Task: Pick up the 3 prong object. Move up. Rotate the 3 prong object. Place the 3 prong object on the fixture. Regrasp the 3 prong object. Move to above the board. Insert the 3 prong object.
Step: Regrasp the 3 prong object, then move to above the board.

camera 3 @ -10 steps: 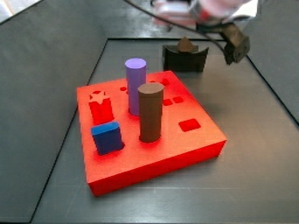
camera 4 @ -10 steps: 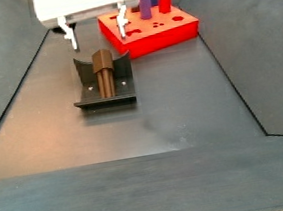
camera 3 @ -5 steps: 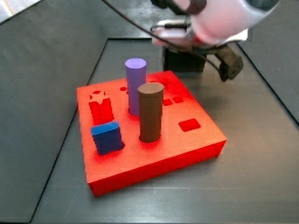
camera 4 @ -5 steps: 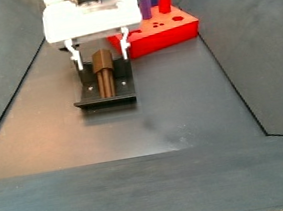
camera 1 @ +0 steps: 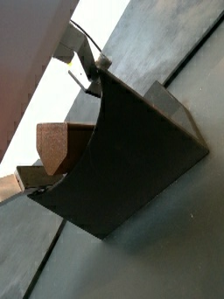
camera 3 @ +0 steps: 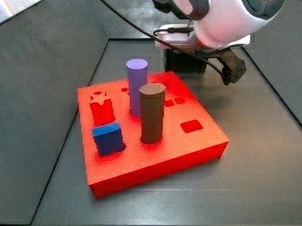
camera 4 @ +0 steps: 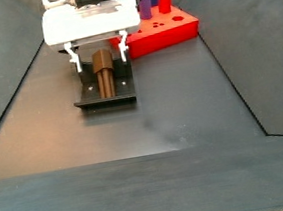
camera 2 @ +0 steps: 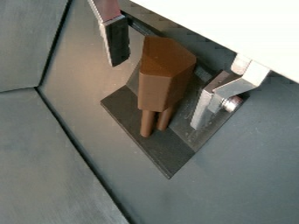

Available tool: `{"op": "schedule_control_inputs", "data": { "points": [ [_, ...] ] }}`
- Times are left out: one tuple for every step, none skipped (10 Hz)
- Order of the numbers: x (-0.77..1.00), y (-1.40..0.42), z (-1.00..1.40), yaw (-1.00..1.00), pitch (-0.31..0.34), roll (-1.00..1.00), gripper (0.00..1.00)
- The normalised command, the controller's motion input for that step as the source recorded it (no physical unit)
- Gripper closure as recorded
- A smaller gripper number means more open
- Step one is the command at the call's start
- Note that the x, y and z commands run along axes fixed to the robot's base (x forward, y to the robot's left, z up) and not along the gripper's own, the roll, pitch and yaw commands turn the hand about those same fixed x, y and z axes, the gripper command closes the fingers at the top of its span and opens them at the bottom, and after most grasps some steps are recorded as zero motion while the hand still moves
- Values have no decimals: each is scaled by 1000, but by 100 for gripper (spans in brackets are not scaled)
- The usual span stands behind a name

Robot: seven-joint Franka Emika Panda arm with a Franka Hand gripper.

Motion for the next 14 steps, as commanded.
{"op": "schedule_control_inputs", "data": {
  "points": [
    [9, -2, -170, -19, -16, 59, 0],
    [0, 0, 0, 0, 0, 0, 100],
    [-24, 43, 1000, 61, -91, 105, 100],
    [-25, 41, 1000, 55, -94, 95, 100],
    [-31, 37, 1000, 21, -92, 67, 100],
    [-33, 37, 1000, -17, -87, 24, 100],
    [-34, 35, 1000, -43, -73, 3, 100],
    [-36, 33, 1000, -66, -43, -13, 100],
    [-37, 33, 1000, -73, -25, -18, 100],
    [-38, 31, 1000, -75, 13, -26, 100],
    [-39, 30, 1000, -72, 40, -30, 100],
    [-41, 26, 1000, -55, 74, -34, 100],
    [-43, 24, 1000, -39, 96, -34, 100],
    [-43, 20, 1000, -7, 117, -38, 100]
  ]
}}
